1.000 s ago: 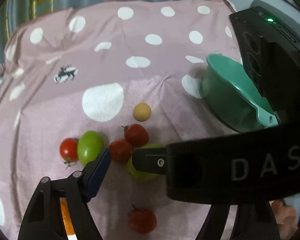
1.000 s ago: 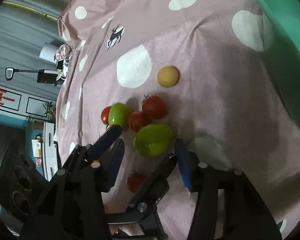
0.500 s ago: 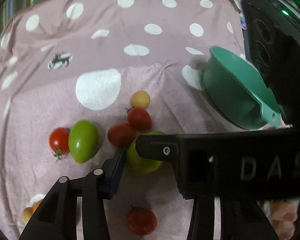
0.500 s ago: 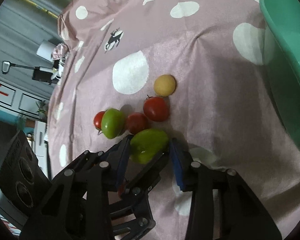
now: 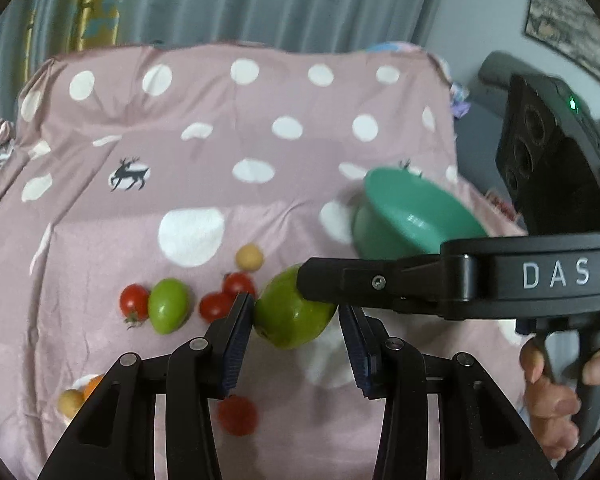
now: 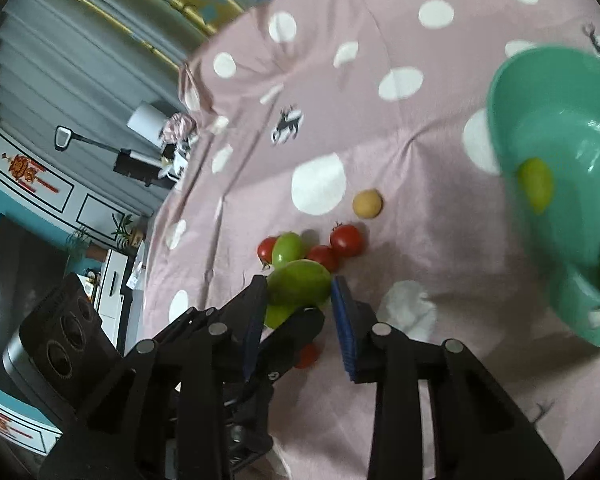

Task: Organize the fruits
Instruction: 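Carry the green fruit into the teal bowl and open the right gripper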

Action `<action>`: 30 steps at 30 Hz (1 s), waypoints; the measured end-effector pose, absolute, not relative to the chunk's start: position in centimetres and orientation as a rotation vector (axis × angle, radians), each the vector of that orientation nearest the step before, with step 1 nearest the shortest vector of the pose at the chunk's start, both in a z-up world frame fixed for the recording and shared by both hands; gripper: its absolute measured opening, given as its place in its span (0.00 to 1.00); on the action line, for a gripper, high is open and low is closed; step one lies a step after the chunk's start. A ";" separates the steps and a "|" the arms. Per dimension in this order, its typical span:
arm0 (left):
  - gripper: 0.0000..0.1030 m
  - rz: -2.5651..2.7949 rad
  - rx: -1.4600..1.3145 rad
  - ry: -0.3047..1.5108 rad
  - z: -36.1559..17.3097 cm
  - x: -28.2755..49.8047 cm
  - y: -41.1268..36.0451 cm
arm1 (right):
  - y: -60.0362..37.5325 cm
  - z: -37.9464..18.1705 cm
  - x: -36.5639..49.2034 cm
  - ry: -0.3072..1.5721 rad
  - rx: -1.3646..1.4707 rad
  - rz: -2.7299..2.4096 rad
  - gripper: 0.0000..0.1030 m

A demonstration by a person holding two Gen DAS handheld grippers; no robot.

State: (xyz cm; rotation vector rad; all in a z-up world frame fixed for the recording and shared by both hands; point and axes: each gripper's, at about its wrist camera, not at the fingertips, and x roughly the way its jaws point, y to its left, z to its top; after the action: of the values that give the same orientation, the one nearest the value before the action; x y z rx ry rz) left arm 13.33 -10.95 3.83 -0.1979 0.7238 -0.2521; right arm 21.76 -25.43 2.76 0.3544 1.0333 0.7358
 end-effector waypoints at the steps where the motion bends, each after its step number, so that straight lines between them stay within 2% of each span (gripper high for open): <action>1: 0.43 -0.249 -0.185 0.711 4.2 13.2 -11.5 | -26.0 3.0 21.6 1.026 0.372 0.732 0.32; 13: 0.40 -0.358 -0.132 0.637 6.5 13.1 -17.2 | -33.6 3.7 21.1 0.956 0.542 0.699 0.32; 22: 0.40 -0.461 -0.133 0.581 7.8 15.9 -21.8 | -39.2 4.9 22.1 0.841 0.649 0.608 0.32; 23: 0.35 -0.506 -0.162 0.583 7.5 16.5 -22.3 | -39.9 4.7 22.3 0.835 0.670 0.602 0.25; 24: 0.24 -0.576 -0.215 0.607 7.1 17.4 -22.9 | -40.4 4.4 22.6 0.836 0.701 0.623 0.24; 25: 0.22 -0.607 -0.250 0.624 6.5 18.1 -23.6 | -40.8 4.1 22.8 0.837 0.702 0.596 0.24; 28: 0.22 -0.536 -0.167 0.697 4.3 20.1 -25.4 | -41.4 3.0 23.6 0.868 0.650 0.459 0.22; 30: 0.22 -0.424 -0.084 0.744 3.2 20.7 -26.1 | -42.4 1.0 24.3 0.910 0.741 0.421 0.23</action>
State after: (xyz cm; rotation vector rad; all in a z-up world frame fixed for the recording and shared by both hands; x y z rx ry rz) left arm 20.66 -26.06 3.18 -0.0837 0.7436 -0.4241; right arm 24.28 -42.44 1.03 0.7410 0.9099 0.4211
